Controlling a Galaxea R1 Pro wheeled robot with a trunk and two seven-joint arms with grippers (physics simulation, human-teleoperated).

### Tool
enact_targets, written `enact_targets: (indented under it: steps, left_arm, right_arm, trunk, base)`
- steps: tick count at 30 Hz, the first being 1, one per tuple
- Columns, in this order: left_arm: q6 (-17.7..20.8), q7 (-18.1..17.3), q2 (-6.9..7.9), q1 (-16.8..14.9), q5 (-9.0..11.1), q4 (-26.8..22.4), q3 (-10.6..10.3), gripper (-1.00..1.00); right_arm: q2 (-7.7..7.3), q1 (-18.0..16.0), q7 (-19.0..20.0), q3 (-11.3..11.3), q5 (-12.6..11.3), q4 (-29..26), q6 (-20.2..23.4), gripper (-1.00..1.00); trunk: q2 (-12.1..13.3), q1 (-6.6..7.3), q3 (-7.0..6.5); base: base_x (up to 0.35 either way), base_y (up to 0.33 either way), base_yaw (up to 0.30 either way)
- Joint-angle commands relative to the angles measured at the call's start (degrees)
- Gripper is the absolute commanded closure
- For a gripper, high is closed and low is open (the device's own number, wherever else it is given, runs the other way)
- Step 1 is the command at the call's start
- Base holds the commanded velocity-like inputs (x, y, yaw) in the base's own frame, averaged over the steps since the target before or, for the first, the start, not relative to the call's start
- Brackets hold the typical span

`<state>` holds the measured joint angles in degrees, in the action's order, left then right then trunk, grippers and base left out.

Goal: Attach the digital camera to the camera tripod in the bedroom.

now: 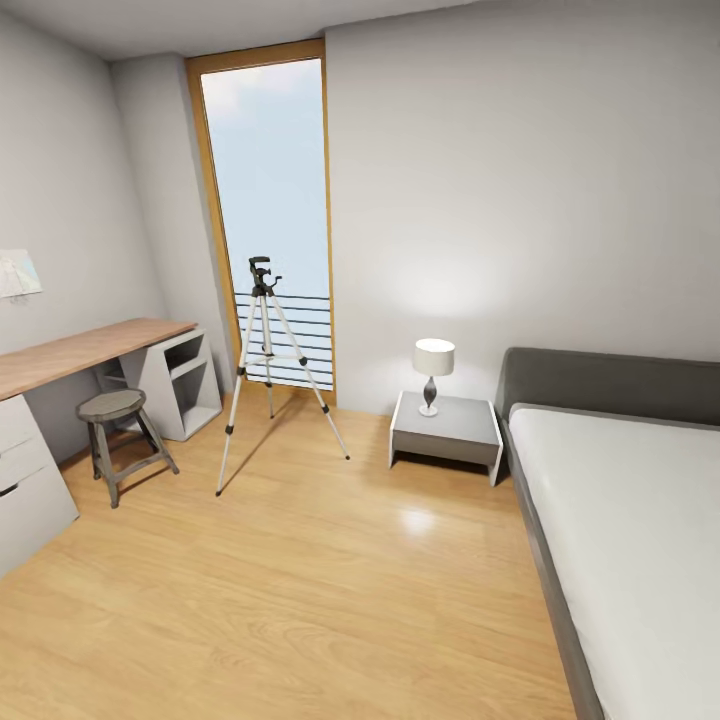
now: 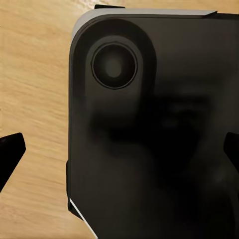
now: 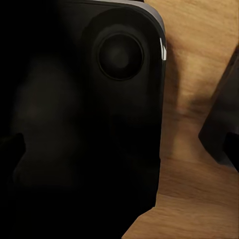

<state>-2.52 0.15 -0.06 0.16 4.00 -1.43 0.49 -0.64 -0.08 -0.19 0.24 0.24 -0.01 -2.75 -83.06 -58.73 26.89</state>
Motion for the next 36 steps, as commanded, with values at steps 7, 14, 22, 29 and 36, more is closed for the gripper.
enact_targets:
  steps: [7,14,22,29,36]
  left_arm:
    - [1.25,0.18,0.88,-0.03,2.51,-4.9,-0.04,-1.0]
    - [14.04,0.25,3.16,-0.06,7.84,-18.85,-0.05,-1.0]
    - [37.9,0.34,5.1,-0.17,12.52,-45.25,0.05,-1.0]
    - [44.97,0.28,4.43,-7.02,15.51,-54.55,0.23,-1.0]
    - [49.52,0.1,3.41,-18.77,22.47,-53.88,0.44,-1.0]
  right_arm:
    - [-0.44,-0.01,-0.58,-0.03,0.13,-0.34,0.46,-1.0]
    - [-1.57,-0.01,-0.76,-0.13,0.25,-9.38,1.34,-1.0]
    - [-2.47,-1.39,0.01,-0.64,-0.55,-33.33,21.64,-1.0]
    - [-3.34,-8.44,4.45,-1.84,-2.52,-46.66,41.29,-1.0]
    - [-3.97,-17.7,9.23,-4.77,-6.09,-49.78,47.84,-1.0]
  trunk:
    - [-0.02,0.0,0.04]
    - [-0.02,0.0,0.04]
    - [-0.02,0.0,0.04]
    - [-0.02,0.0,0.04]
    - [-0.02,0.0,0.04]
  base:
    - [0.0,0.0,0.0]
    - [0.0,0.0,0.0]
    - [0.0,0.0,0.0]
    - [0.0,0.0,0.0]
    - [0.0,0.0,0.0]
